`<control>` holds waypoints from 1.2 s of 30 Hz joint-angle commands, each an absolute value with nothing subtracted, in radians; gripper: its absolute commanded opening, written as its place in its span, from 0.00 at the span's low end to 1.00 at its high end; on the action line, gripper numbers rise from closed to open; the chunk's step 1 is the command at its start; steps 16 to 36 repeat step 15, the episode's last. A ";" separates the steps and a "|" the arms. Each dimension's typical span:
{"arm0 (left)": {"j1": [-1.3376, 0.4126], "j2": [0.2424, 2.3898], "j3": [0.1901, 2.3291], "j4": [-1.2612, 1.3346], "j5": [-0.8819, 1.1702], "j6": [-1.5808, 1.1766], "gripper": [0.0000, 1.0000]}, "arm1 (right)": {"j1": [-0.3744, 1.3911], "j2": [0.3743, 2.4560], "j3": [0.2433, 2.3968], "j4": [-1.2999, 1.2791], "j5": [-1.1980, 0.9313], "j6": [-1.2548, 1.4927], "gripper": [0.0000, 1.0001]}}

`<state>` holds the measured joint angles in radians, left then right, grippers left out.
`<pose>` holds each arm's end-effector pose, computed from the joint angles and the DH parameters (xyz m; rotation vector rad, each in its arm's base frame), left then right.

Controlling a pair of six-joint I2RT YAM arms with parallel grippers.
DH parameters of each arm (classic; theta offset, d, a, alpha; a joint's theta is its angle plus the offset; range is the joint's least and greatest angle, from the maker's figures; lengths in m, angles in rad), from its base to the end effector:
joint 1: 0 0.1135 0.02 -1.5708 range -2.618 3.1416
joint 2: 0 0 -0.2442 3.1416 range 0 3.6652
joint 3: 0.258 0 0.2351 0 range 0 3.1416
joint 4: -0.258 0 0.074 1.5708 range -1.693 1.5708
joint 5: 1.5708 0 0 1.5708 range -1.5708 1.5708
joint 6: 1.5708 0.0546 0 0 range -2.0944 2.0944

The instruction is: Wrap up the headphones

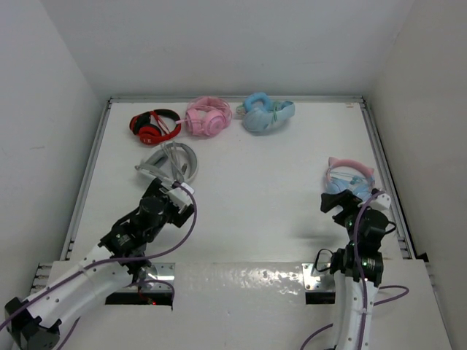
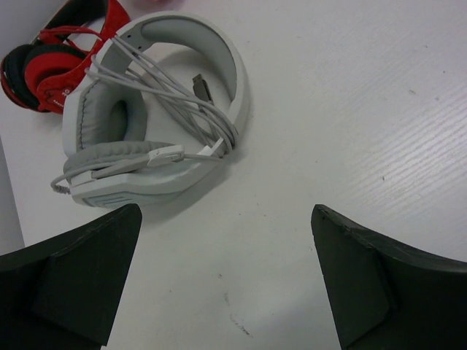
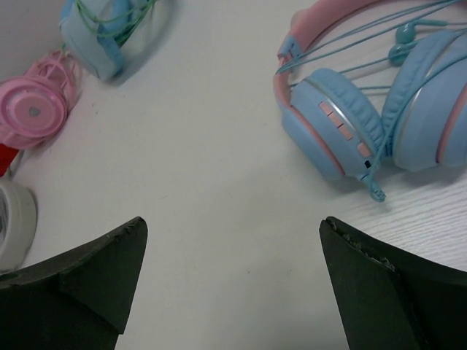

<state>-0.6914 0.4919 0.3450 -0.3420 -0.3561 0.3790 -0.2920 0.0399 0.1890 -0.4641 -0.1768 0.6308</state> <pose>0.1269 -0.0803 0.1961 0.8420 1.8480 0.1702 0.1113 -0.0234 0.1767 0.7350 1.7523 0.3977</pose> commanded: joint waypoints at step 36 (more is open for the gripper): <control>-0.681 0.560 0.339 -0.230 -0.423 0.345 1.00 | -0.256 0.005 0.104 -0.430 -0.195 0.614 0.99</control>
